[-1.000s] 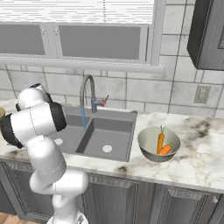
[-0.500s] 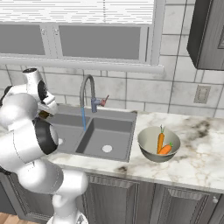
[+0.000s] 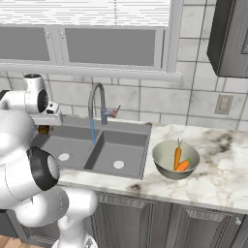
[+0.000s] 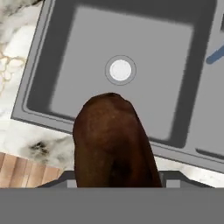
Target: Pick the carrots from the sink and place them in one bowl. Place the sweet potato in the other bowl. Then turn off the sink faucet.
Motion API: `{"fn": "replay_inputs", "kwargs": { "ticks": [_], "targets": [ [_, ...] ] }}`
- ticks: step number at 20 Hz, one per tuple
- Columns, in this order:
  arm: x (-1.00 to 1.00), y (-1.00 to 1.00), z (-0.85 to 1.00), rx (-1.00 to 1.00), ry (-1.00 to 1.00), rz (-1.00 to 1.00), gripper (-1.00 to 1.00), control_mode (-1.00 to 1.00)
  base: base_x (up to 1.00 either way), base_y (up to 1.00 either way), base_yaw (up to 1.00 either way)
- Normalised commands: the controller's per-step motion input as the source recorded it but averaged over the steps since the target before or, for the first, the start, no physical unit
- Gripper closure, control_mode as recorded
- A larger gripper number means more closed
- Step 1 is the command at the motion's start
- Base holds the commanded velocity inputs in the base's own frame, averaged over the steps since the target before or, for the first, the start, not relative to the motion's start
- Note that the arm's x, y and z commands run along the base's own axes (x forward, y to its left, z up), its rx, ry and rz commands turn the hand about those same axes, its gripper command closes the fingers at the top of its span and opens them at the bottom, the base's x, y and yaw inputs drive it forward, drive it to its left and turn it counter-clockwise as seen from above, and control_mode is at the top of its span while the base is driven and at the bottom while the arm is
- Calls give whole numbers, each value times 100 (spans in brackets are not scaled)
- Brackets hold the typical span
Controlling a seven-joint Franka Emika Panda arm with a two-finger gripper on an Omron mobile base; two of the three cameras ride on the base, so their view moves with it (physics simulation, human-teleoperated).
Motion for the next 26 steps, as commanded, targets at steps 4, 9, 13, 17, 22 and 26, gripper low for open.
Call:
{"fn": "replay_inputs", "kwargs": {
  "ticks": [4,9,13,17,22,26],
  "targets": [
    [-6,14,27,4,1,52,100,-100,0,0,0],
    [0,50,17,2,0,25,100,-100,0,0,0],
    [-9,64,5,0,-2,15,100,-100,0,0,0],
    [-25,55,18,0,-2,12,100,-100,0,0,0],
    [-24,53,16,0,0,11,100,-100,0,0,0],
    [-10,54,9,0,0,9,100,-100,0,0,0]
  ]
}}
